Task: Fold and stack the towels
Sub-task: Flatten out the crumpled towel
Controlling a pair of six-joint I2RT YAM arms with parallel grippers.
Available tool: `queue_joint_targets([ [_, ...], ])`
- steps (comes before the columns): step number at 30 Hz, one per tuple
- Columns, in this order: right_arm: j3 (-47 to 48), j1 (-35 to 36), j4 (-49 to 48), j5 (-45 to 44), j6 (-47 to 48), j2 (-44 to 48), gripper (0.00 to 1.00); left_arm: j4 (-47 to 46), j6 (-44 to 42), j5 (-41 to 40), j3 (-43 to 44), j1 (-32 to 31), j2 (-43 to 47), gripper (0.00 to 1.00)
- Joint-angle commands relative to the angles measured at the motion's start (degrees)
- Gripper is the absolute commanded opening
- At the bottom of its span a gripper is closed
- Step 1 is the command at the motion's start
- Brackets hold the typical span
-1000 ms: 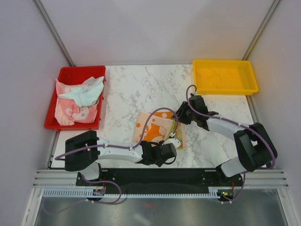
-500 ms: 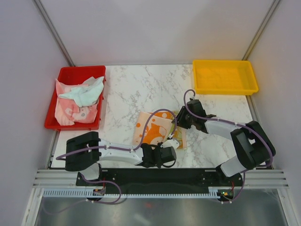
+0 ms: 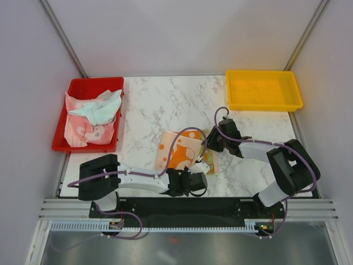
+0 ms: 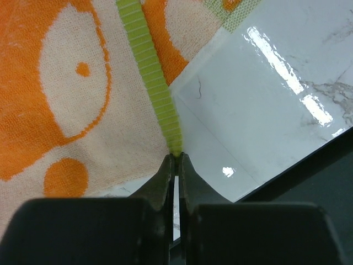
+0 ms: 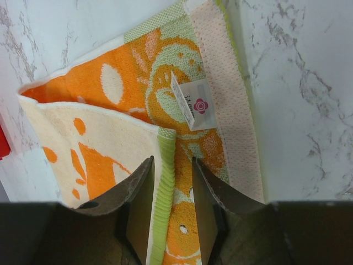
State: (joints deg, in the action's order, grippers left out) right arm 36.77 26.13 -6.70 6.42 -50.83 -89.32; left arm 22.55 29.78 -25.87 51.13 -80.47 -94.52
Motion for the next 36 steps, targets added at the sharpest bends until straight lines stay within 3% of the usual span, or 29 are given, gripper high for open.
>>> queue_joint_targets([
  [1,0.1,0.3,-3.4,0.1,-0.9,-0.9,0.41,1.0,3.0,-2.0,1.0,-0.5,-1.5,0.02],
  [6,0.5,0.3,-4.5,0.5,-1.2,-1.9,0.33,1.2,3.1,-2.3,1.1,-0.4,-1.4,0.02],
  [13,1.2,0.6,-4.3,0.3,-1.9,-1.5,0.38,1.4,4.6,-3.8,-0.1,-0.4,0.5,0.02],
  [18,1.5,0.6,-6.6,0.9,-2.4,-4.4,0.35,1.4,4.5,-4.6,-0.5,-0.4,1.4,0.02],
  [20,1.5,0.6,-7.8,1.5,-2.6,-5.2,0.29,1.3,4.6,-4.7,-0.4,-0.4,1.4,0.02],
  [23,2.3,0.6,-8.1,1.2,-1.3,-4.6,0.1,1.4,4.8,-5.3,-0.7,-0.4,1.6,0.02],
  [24,2.8,0.6,-7.1,0.4,-0.9,-4.1,0.01,1.5,5.1,-5.8,-0.9,-0.5,2.1,0.02],
  [31,5.4,0.6,1.2,-6.1,2.4,4.3,0.0,4.0,5.1,-10.7,-1.0,-0.4,6.2,0.02],
  [36,5.9,0.6,8.9,-10.6,3.7,15.7,0.0,8.1,0.6,-14.1,4.4,-0.4,10.7,0.02],
])
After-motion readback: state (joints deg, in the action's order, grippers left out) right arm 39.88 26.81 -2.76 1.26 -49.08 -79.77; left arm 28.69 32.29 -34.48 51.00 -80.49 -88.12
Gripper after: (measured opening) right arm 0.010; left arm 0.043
